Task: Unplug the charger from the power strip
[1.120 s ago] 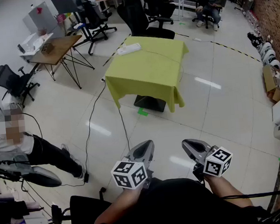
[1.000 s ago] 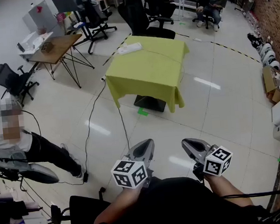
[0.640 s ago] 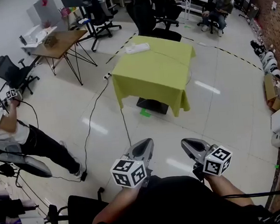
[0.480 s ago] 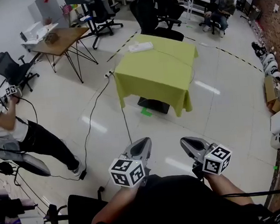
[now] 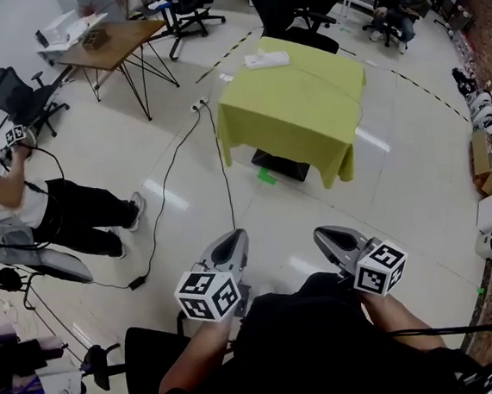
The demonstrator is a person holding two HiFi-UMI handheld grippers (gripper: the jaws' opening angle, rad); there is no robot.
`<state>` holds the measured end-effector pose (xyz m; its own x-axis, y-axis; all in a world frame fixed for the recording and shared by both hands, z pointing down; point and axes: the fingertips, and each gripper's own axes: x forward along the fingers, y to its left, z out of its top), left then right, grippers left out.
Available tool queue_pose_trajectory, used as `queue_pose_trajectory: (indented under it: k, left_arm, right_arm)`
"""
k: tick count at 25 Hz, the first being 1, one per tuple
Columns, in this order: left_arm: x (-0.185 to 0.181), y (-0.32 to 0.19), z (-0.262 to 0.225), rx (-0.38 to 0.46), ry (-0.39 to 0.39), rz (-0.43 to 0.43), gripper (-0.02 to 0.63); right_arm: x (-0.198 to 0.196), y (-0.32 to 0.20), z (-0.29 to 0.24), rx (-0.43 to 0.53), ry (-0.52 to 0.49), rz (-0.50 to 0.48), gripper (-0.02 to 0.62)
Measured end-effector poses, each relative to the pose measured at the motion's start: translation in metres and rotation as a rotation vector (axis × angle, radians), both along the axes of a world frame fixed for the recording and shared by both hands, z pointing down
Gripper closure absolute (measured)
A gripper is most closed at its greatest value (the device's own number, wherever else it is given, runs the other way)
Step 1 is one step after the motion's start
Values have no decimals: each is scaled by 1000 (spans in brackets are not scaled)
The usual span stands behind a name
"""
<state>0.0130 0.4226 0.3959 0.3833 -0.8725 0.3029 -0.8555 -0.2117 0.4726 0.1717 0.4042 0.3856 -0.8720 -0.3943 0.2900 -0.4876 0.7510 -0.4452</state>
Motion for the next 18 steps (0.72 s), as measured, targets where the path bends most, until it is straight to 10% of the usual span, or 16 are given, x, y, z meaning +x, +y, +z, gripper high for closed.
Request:
queue_pose_trajectory:
  k: [18]
  left_arm:
    - [-44, -82, 14, -52, -31, -20, 601]
  right_arm:
    - [-43, -105, 25, -56, -56, 31, 592]
